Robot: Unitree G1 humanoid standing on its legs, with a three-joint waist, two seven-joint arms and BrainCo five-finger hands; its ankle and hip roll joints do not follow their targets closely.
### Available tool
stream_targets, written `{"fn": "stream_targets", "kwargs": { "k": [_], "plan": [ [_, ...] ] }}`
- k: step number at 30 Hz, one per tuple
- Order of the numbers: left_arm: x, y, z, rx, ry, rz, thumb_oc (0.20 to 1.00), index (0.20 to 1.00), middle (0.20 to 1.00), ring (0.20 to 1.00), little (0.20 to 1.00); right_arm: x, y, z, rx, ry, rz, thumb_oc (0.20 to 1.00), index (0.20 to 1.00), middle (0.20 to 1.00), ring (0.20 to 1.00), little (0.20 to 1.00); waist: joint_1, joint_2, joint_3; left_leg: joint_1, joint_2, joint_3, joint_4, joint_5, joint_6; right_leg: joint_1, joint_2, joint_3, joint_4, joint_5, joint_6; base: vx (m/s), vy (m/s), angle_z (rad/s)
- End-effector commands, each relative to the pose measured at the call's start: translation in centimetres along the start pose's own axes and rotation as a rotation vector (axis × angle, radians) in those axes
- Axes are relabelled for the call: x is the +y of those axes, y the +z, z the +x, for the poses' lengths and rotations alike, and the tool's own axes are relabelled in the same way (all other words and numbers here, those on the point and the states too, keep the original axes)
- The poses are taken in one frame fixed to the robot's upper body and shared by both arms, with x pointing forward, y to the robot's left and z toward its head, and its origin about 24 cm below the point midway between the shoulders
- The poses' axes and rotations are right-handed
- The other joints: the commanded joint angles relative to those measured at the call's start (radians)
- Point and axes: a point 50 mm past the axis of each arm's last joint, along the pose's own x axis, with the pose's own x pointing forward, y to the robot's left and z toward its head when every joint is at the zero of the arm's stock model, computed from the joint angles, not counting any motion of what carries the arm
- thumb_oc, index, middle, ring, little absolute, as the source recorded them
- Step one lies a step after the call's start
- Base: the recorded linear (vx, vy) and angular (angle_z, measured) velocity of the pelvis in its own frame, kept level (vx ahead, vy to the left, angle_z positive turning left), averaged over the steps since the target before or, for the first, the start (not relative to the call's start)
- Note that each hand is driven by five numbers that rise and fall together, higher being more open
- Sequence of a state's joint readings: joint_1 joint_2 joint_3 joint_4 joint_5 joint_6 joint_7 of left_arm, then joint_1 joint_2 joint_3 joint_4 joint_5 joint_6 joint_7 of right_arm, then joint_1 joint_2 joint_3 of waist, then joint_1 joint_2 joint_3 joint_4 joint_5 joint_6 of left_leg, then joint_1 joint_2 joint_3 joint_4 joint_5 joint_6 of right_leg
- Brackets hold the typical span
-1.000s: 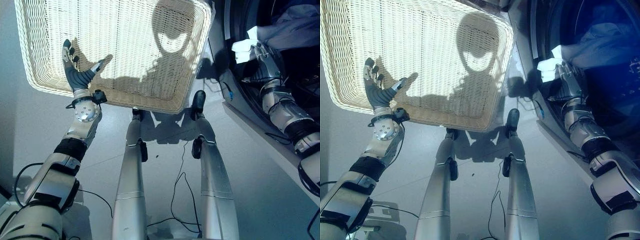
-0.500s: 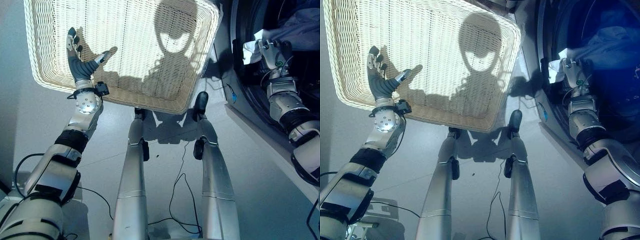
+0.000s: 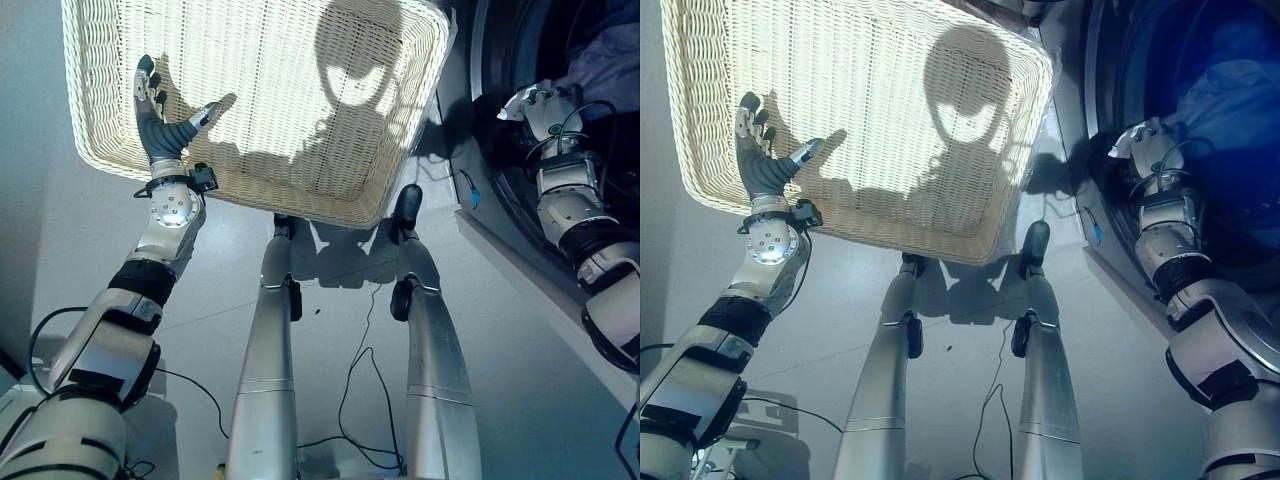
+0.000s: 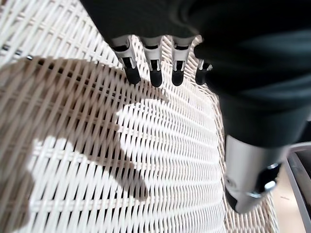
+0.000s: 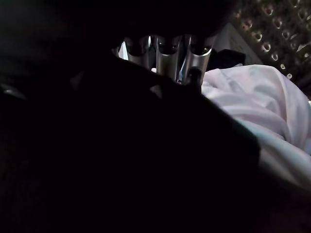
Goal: Put the clothes into the washing machine.
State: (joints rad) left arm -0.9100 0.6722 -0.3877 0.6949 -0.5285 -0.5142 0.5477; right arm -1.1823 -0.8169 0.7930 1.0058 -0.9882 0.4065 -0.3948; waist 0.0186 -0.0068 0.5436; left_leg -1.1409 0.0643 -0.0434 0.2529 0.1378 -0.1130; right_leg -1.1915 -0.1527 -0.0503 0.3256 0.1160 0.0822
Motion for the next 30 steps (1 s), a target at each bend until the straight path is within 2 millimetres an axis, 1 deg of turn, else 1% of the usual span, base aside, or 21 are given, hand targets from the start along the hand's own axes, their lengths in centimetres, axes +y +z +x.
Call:
{"fn": "stream_targets", "kwargs": {
  "k": [1, 3, 5, 6, 7, 9, 10, 11, 12, 13, 14, 15, 16, 17, 18, 19, 21, 24, 25, 29, 30],
  "plan": [
    [1.0, 0.5, 0.2, -0.037, 0.062, -0.069, 1.000, 1.000, 1.000, 1.000, 1.000, 3.2, -6.8, -0.9, 0.268, 0.159, -0.011, 0.200, 0.200, 0.200, 0.200, 0.200, -0.008, 0.039, -0.024, -0.016, -0.027, -0.029, 0.027, -0.029, 0.030, 0.024, 0.056, -0.059, 0.019, -0.007, 0.037, 0.00, 0.000, 0.00],
    [1.0, 0.5, 0.2, -0.036, 0.063, -0.071, 1.000, 1.000, 1.000, 1.000, 1.000, 3.8, -7.0, -1.3, 0.347, 0.181, 0.131, 0.200, 0.200, 0.200, 0.200, 0.200, -0.008, 0.040, -0.024, -0.016, -0.028, -0.029, 0.027, -0.029, 0.029, 0.024, 0.059, -0.058, 0.020, -0.007, 0.036, 0.00, 0.000, 0.00],
    [1.0, 0.5, 0.2, -0.033, 0.061, -0.076, 1.000, 1.000, 1.000, 1.000, 1.000, 4.8, -7.5, -2.0, 0.537, 0.220, 0.439, 0.200, 0.200, 0.200, 0.200, 0.200, -0.008, 0.044, -0.024, -0.015, -0.029, -0.029, 0.026, -0.032, 0.029, 0.024, 0.060, -0.054, 0.019, -0.009, 0.035, 0.00, 0.000, 0.00],
    [1.0, 0.5, 0.2, -0.033, 0.060, -0.076, 1.000, 1.000, 1.000, 1.000, 1.000, 4.8, -7.5, -2.0, 0.553, 0.217, 0.462, 0.200, 0.200, 0.200, 0.200, 0.200, -0.007, 0.044, -0.024, -0.015, -0.029, -0.029, 0.027, -0.032, 0.029, 0.024, 0.060, -0.054, 0.020, -0.009, 0.035, 0.00, 0.000, 0.00],
    [1.0, 0.5, 0.2, -0.033, 0.060, -0.076, 1.000, 1.000, 1.000, 1.000, 1.000, 5.0, -7.7, -2.1, 0.624, 0.216, 0.570, 0.200, 0.200, 0.200, 0.200, 0.200, -0.008, 0.045, -0.024, -0.017, -0.030, -0.030, 0.030, -0.034, 0.029, 0.023, 0.061, -0.053, 0.020, -0.009, 0.035, 0.00, 0.000, 0.00],
    [1.2, 0.4, 0.2, -0.028, 0.061, -0.075, 1.000, 1.000, 1.000, 1.000, 1.000, 5.7, -8.2, -2.8, 0.853, 0.224, 0.899, 0.200, 0.200, 0.200, 0.200, 0.200, -0.006, 0.047, -0.024, -0.016, -0.030, -0.033, 0.036, -0.043, 0.028, 0.024, 0.061, -0.052, 0.025, -0.014, 0.033, 0.00, 0.000, 0.00],
    [1.4, 0.3, 0.1, -0.024, 0.065, -0.074, 1.000, 1.000, 1.000, 1.000, 1.000, 6.0, -8.7, -3.0, 0.984, 0.195, 1.071, 0.200, 0.200, 0.200, 0.200, 0.200, -0.009, 0.047, -0.024, -0.014, -0.028, -0.034, 0.039, -0.049, 0.027, 0.026, 0.061, -0.051, 0.024, -0.016, 0.034, 0.00, 0.000, 0.00],
    [1.6, 0.2, 0.0, -0.022, 0.065, -0.071, 1.000, 1.000, 1.000, 1.000, 1.000, 6.2, -9.3, -3.3, 1.060, 0.178, 1.163, 0.200, 0.200, 0.200, 0.200, 0.200, -0.008, 0.046, -0.024, -0.011, -0.028, -0.035, 0.040, -0.054, 0.027, 0.030, 0.062, -0.051, 0.023, -0.016, 0.034, 0.00, 0.000, 0.00],
    [1.9, -0.1, -0.4, -0.020, 0.069, -0.067, 1.000, 1.000, 1.000, 1.000, 1.000, 6.0, -10.4, -3.3, 1.191, 0.093, 1.343, 0.200, 0.200, 0.200, 0.200, 0.200, -0.012, 0.044, -0.024, -0.008, -0.027, -0.038, 0.042, -0.062, 0.026, 0.034, 0.061, -0.050, 0.019, -0.016, 0.035, 0.01, -0.030, -0.01],
    [2.1, -0.2, -0.6, -0.020, 0.069, -0.063, 1.000, 1.000, 1.000, 1.000, 1.000, 5.7, -11.0, -3.3, 1.272, 0.004, 1.447, 0.200, 0.200, 0.200, 0.200, 0.200, -0.012, 0.041, -0.024, -0.007, -0.026, -0.040, 0.044, -0.067, 0.026, 0.037, 0.061, -0.050, 0.017, -0.015, 0.036, 0.01, -0.033, -0.01],
    [2.2, -0.3, -0.8, -0.020, 0.071, -0.061, 1.000, 1.000, 1.000, 1.000, 1.000, 5.5, -11.6, -3.3, 1.311, -0.048, 1.506, 0.200, 0.200, 0.200, 0.200, 0.200, -0.014, 0.040, -0.024, -0.005, -0.026, -0.042, 0.042, -0.070, 0.027, 0.038, 0.062, -0.049, 0.014, -0.014, 0.037, 0.00, -0.043, -0.01],
    [2.5, -0.5, -1.5, -0.021, 0.079, -0.056, 1.000, 1.000, 1.000, 1.000, 1.000, 4.6, -13.1, -3.2, 1.426, -0.240, 1.709, 0.200, 0.200, 0.200, 0.200, 0.200, -0.018, 0.032, -0.024, 0.000, -0.028, -0.048, 0.040, -0.079, 0.029, 0.043, 0.066, -0.048, 0.006, -0.011, 0.039, 0.00, -0.036, -0.01],
    [2.6, -0.6, -1.7, -0.020, 0.082, -0.055, 1.000, 1.000, 1.000, 1.000, 1.000, 4.3, -13.4, -3.2, 1.448, -0.288, 1.744, 0.200, 0.200, 0.200, 0.200, 0.200, -0.020, 0.029, -0.024, 0.002, -0.028, -0.048, 0.040, -0.081, 0.029, 0.046, 0.067, -0.047, 0.004, -0.010, 0.040, 0.00, -0.035, -0.02],
    [2.8, -0.7, -2.1, -0.020, 0.085, -0.051, 1.000, 1.000, 1.000, 1.000, 1.000, 3.9, -14.2, -3.2, 1.482, -0.383, 1.804, 0.200, 0.200, 0.200, 0.200, 0.200, -0.022, 0.023, -0.024, 0.007, -0.026, -0.048, 0.038, -0.084, 0.030, 0.051, 0.069, -0.048, 0.001, -0.008, 0.041, 0.00, 0.000, 0.00],
    [3.0, -0.9, -2.5, -0.018, 0.091, -0.050, 1.000, 1.000, 1.000, 1.000, 1.000, 2.9, -15.9, -3.3, 1.530, -0.569, 1.903, 0.200, 0.200, 0.200, 0.200, 0.200, -0.026, 0.014, -0.024, 0.015, -0.024, -0.046, 0.034, -0.085, 0.031, 0.059, 0.072, -0.048, -0.002, -0.004, 0.041, 0.00, 0.000, 0.00],
    [3.1, -0.9, -2.6, -0.016, 0.093, -0.050, 1.000, 1.000, 1.000, 1.000, 1.000, 2.6, -16.2, -3.3, 1.537, -0.604, 1.917, 0.200, 0.200, 0.200, 0.200, 0.200, -0.027, 0.012, -0.024, 0.017, -0.023, -0.046, 0.034, -0.085, 0.032, 0.061, 0.074, -0.048, -0.002, -0.004, 0.041, 0.00, 0.000, 0.00],
    [3.4, -1.0, -2.7, -0.009, 0.097, -0.048, 1.000, 1.000, 1.000, 1.000, 1.000, 1.7, -18.0, -3.6, 1.571, -0.753, 1.977, 0.200, 0.200, 0.200, 0.200, 0.200, -0.034, 0.002, -0.024, 0.029, -0.019, -0.042, 0.031, -0.085, 0.033, 0.070, 0.076, -0.048, 0.002, -0.005, 0.040, 0.00, 0.006, -0.02],
    [3.6, -0.8, -2.4, -0.008, 0.090, -0.040, 1.000, 1.000, 1.000, 1.000, 1.000, 0.3, -20.5, -4.2, 1.623, -0.999, 1.973, 0.200, 0.200, 0.200, 0.200, 0.200, -0.039, -0.011, -0.024, 0.048, -0.017, -0.041, 0.023, -0.085, 0.037, 0.085, 0.079, -0.048, -0.001, -0.006, 0.038, 0.00, 0.003, -0.05],
    [4.0, -0.9, -2.2, -0.005, 0.088, -0.035, 1.000, 1.000, 1.000, 1.000, 1.000, -0.5, -21.8, -4.7, 1.663, -1.124, 1.935, 0.200, 0.200, 0.200, 0.200, 0.200, -0.039, -0.013, -0.024, 0.055, -0.017, -0.043, 0.021, -0.084, 0.038, 0.093, 0.080, -0.047, -0.001, -0.008, 0.036, 0.00, -0.005, -0.04],
    [4.5, -1.0, -2.0, 0.010, 0.086, -0.031, 1.000, 1.000, 1.000, 1.000, 1.000, -1.3, -22.9, -5.1, 1.674, -1.235, 1.869, 0.200, 0.200, 0.200, 0.200, 0.200, -0.040, -0.016, -0.024, 0.061, -0.015, -0.043, 0.024, -0.084, 0.040, 0.101, 0.078, -0.052, 0.004, -0.010, 0.035, 0.00, -0.012, -0.01],
    [4.6, -1.0, -1.9, 0.015, 0.086, -0.031, 1.000, 1.000, 1.000, 1.000, 1.000, -1.3, -22.8, -4.8, 1.630, -1.176, 1.890, 0.580, 0.580, 0.580, 0.580, 0.580, -0.040, -0.016, -0.024, 0.060, -0.014, -0.043, 0.028, -0.084, 0.039, 0.102, 0.078, -0.054, 0.007, -0.011, 0.035, 0.00, 0.000, 0.00]
  ]
}}
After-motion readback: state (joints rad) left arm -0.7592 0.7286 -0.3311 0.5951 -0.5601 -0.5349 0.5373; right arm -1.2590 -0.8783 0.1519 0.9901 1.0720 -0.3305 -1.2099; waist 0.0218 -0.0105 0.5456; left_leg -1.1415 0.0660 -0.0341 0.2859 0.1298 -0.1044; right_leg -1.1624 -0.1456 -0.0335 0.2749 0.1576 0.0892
